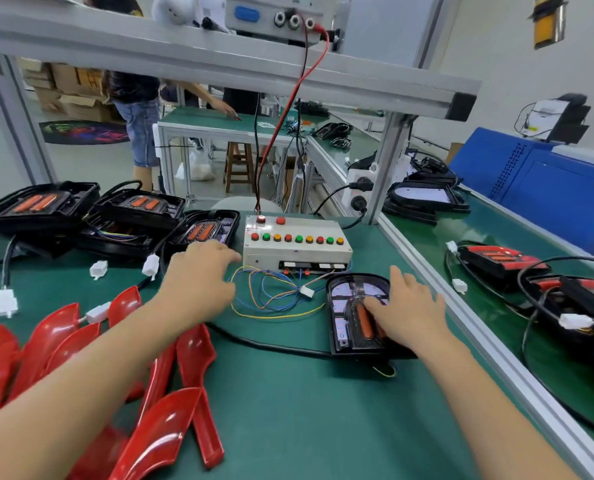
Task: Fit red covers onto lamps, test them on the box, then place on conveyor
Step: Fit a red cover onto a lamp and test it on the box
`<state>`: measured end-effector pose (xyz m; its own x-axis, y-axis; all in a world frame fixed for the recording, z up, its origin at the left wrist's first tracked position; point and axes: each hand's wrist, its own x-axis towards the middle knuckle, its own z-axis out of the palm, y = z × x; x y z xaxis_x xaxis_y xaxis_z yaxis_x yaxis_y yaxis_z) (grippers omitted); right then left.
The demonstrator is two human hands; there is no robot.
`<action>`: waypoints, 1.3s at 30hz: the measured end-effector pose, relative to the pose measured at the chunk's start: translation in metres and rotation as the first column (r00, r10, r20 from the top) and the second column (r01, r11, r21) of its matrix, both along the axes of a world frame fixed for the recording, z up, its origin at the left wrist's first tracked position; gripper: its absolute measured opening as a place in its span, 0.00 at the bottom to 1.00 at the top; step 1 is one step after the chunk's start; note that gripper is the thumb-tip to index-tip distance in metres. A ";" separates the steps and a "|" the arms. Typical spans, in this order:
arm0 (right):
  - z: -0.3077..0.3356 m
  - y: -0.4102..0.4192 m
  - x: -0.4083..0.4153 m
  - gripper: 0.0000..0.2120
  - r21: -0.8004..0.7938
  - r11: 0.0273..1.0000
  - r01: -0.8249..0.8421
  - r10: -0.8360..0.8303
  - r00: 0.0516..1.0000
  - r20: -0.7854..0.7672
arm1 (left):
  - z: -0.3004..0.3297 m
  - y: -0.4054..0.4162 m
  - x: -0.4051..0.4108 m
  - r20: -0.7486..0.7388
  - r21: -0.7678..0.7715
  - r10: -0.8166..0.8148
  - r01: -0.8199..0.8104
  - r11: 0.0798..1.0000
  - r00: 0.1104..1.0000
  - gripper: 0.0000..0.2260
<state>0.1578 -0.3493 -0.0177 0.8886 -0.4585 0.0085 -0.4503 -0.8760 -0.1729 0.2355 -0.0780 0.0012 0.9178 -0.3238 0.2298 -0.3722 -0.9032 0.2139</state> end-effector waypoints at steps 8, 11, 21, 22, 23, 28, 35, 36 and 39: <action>0.001 0.009 -0.015 0.30 0.390 0.915 -0.107 0.067 0.991 0.114 | 0.008 0.047 -0.031 -0.234 0.148 0.062 -0.027 0.989 0.970 0.16; 0.002 0.016 -0.013 0.25 0.424 0.894 -0.142 0.092 0.986 0.137 | -0.007 0.042 -0.033 -0.198 0.199 0.073 -0.032 0.979 0.978 0.19; 0.006 0.060 -0.039 0.25 -0.036 0.954 -0.297 0.289 0.886 0.362 | -0.031 0.040 -0.016 -0.129 0.230 0.193 -0.160 0.960 0.973 0.15; 0.004 0.069 -0.044 0.24 -0.034 0.938 -0.346 0.335 0.871 0.359 | -0.033 0.040 -0.014 -0.134 0.205 0.193 -0.163 0.965 0.972 0.14; 0.001 0.077 -0.048 0.24 -0.023 0.918 -0.395 0.377 0.856 0.353 | -0.034 0.040 -0.013 -0.139 0.179 0.191 -0.165 0.970 0.972 0.14; -0.016 0.106 -0.061 0.25 0.037 0.823 -0.566 0.516 0.774 0.367 | -0.032 0.039 -0.009 -0.164 0.007 0.155 -0.156 0.988 0.974 0.12; -0.019 0.125 -0.053 0.26 0.181 0.742 -0.645 0.536 0.733 0.418 | -0.007 0.024 -0.013 0.043 -0.505 -0.043 0.059 0.861 0.998 0.10; -0.019 0.127 -0.051 0.26 0.219 0.729 -0.648 0.526 0.736 0.427 | -0.004 0.021 -0.013 0.058 -0.595 -0.077 0.096 0.798 0.995 0.10; -0.017 0.128 -0.047 0.23 0.317 0.685 -0.655 0.498 0.740 0.453 | 0.007 0.007 -0.014 0.083 -0.811 -0.183 0.173 0.559 0.980 0.13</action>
